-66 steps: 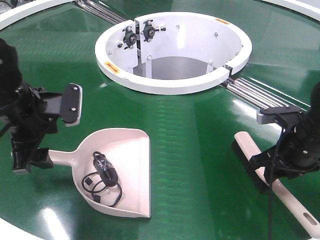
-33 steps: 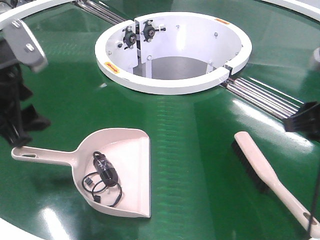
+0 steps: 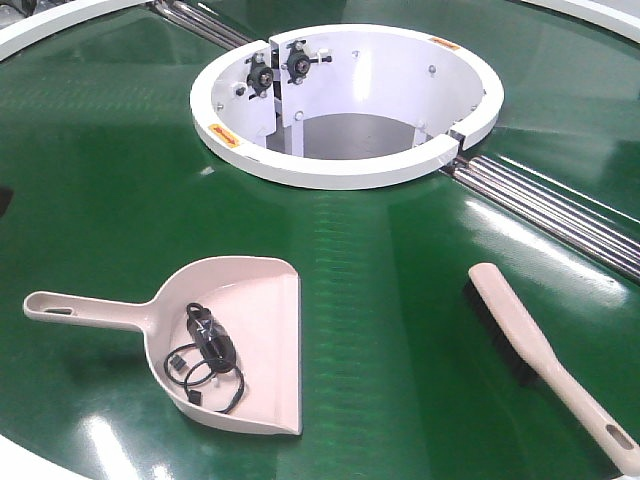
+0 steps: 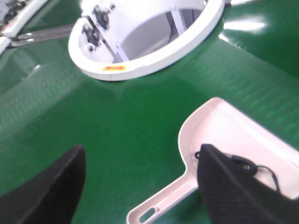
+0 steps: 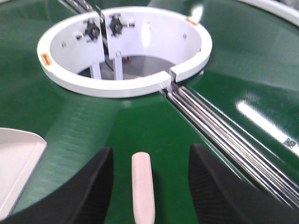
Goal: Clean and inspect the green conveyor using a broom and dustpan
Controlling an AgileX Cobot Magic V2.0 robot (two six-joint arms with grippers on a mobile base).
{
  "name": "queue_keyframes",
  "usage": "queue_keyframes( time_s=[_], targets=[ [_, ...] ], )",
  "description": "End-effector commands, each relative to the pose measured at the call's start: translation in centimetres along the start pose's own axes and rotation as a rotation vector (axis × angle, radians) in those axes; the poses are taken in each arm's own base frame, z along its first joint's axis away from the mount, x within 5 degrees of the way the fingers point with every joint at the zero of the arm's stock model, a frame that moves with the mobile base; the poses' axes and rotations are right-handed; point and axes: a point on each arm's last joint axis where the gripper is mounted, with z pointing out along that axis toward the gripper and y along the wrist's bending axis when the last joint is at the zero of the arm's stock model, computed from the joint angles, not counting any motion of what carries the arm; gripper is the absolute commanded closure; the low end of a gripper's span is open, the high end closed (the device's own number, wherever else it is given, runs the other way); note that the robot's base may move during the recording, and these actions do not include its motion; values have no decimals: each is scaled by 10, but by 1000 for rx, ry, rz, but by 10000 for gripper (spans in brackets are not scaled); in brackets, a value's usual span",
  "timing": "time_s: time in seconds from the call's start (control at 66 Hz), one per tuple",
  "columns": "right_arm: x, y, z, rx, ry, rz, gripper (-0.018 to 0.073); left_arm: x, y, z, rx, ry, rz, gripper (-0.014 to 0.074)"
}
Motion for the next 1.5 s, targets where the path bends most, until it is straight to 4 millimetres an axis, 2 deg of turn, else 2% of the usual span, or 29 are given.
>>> queue_keyframes(
  time_s=[0.0, 0.136, 0.242, 0.348, 0.409, 0.485, 0.697, 0.833, 0.893, 0.999, 1.015, 1.484],
  targets=[
    [2, 4, -18, -34, -133, -14, 194, 6, -4, -15, -83, -187, -84, 127],
    [53, 7, -21, -68, -196, -53, 194, 55, -30, -21, -123, -307, -183, 127],
    [94, 6, -19, -51, -224, -26, 194, 95, -50, -12, -108, -268, -190, 127],
    [130, 6, -10, -47, -207, -31, 195, 122, -65, -2, -72, -208, -215, 127],
    [143, 7, -8, -45, -221, -33, 199, 135, -72, 5, -51, -163, -222, 127],
    [147, 6, -12, -38, -313, -44, 202, 150, -80, 14, -24, -99, -224, 127],
    [160, 8, 3, -49, -352, -31, 202, 145, -77, 14, -52, -189, -266, 127],
    [160, 9, 4, -51, -365, -28, 225, 144, -77, 14, -57, -204, -269, 149],
    [160, 9, 4, -50, -360, -30, 316, 143, -77, 14, -60, -208, -260, 249],
    [161, 9, 4, -49, -355, -34, 577, 143, -76, 14, -60, -208, -262, 559],
    [161, 9, 4, -49, -356, -32, 576, 143, -76, 14, -60, -209, -263, 608],
    [161, 9, 4, -55, -356, -22, 568, 143, -77, 14, -59, -207, -263, 604]
  ],
)
